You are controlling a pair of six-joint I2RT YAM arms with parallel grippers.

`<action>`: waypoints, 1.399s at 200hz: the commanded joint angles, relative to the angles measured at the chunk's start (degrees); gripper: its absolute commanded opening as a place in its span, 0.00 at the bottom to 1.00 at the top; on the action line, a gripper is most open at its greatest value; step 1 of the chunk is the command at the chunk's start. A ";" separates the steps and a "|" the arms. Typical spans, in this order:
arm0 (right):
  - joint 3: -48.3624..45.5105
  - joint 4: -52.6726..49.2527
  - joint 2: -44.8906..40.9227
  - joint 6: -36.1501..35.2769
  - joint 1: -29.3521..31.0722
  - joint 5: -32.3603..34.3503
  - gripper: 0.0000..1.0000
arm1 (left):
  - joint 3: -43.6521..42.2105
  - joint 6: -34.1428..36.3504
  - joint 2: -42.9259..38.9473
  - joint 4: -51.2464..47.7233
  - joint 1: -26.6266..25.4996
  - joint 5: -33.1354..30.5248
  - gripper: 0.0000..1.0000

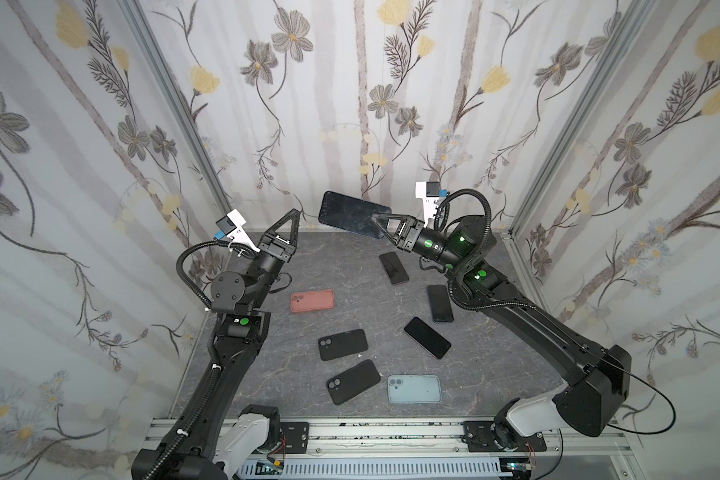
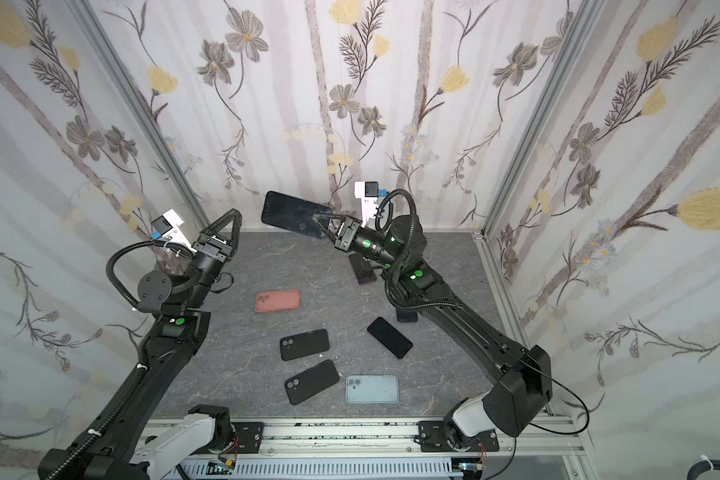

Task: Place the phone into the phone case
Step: 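Release the phone from the left gripper and lower it toward the pink case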

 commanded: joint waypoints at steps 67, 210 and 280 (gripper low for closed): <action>-0.26 -21.19 -7.47 -9.94 -5.45 15.15 0.00 | 3.79 24.63 12.52 -41.04 -1.50 0.66 0.60; -2.19 -23.97 -10.79 -12.85 -5.86 21.66 0.00 | 5.75 29.77 42.24 -41.98 -7.67 0.59 0.60; -2.84 -25.33 -12.46 -14.66 -6.20 23.95 0.00 | 6.73 27.48 47.43 -40.20 -11.59 1.77 0.59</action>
